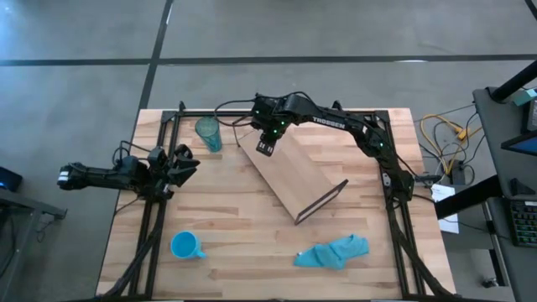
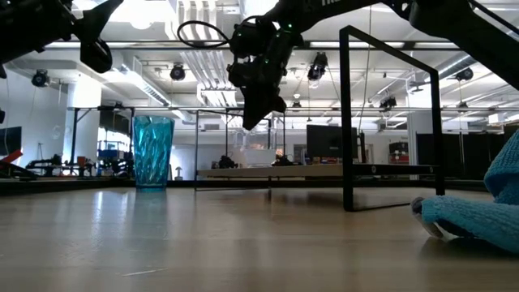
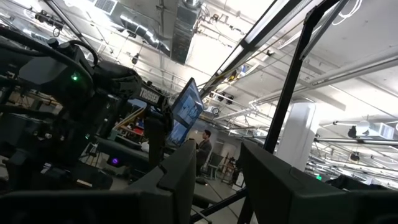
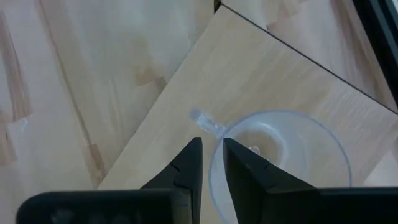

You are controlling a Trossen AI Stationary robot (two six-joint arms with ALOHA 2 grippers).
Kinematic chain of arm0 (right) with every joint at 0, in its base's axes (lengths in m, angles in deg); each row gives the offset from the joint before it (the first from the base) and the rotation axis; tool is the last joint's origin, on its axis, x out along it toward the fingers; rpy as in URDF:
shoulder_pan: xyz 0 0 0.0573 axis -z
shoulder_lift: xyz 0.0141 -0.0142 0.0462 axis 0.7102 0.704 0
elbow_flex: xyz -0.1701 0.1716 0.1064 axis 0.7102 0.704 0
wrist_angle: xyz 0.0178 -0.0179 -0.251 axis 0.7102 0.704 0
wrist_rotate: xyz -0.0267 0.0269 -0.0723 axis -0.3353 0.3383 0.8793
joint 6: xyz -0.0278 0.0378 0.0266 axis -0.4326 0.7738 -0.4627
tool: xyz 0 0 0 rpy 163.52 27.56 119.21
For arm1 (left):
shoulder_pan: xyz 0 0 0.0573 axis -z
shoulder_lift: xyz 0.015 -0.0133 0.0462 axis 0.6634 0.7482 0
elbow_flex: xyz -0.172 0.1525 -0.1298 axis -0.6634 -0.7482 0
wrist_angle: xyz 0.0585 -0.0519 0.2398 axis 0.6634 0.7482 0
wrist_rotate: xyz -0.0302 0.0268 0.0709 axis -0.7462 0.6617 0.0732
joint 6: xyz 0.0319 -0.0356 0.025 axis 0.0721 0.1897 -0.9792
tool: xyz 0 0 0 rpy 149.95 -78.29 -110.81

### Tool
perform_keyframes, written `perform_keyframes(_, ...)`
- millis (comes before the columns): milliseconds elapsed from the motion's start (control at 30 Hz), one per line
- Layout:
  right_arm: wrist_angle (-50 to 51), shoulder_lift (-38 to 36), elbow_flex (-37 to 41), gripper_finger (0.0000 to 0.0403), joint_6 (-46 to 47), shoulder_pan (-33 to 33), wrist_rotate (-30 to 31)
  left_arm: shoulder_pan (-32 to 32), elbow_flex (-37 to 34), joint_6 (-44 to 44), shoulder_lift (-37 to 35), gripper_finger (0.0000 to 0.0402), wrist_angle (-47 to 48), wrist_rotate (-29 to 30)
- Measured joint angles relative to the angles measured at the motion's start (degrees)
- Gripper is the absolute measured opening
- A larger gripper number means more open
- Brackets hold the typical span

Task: Stack small to large cups/mugs on shelf
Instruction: Put the transparent mug on the shelf

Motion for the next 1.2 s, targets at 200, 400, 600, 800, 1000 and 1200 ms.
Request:
perform_keyframes(200,-7.02,0.00,2.70,0.0059,6.04,0.00,2.86,-0.01,0.00,0.00,0.15,0.0114,0.00,0.00)
perform_keyframes(400,-11.33,0.00,4.68,0.0059,10.96,0.00,2.90,0.00,0.00,0.00,0.11,0.0114,-0.02,0.00)
perform_keyframes(600,-10.73,-0.02,4.20,0.0059,11.68,0.00,2.90,0.00,0.00,0.00,0.17,0.0114,-0.04,0.00)
perform_keyframes(800,-10.09,-0.02,3.02,0.0059,11.63,0.00,2.90,0.00,0.00,0.01,0.12,0.0114,0.01,-0.01)
perform_keyframes(1000,-7.15,-0.07,0.88,0.0059,10.00,0.00,2.92,0.01,0.00,0.00,0.17,0.0114,-0.08,0.00)
perform_keyframes(1200,-3.81,-0.11,-2.07,0.0058,6.95,0.00,6.13,0.00,0.00,0.02,0.11,0.0114,-0.02,0.00)
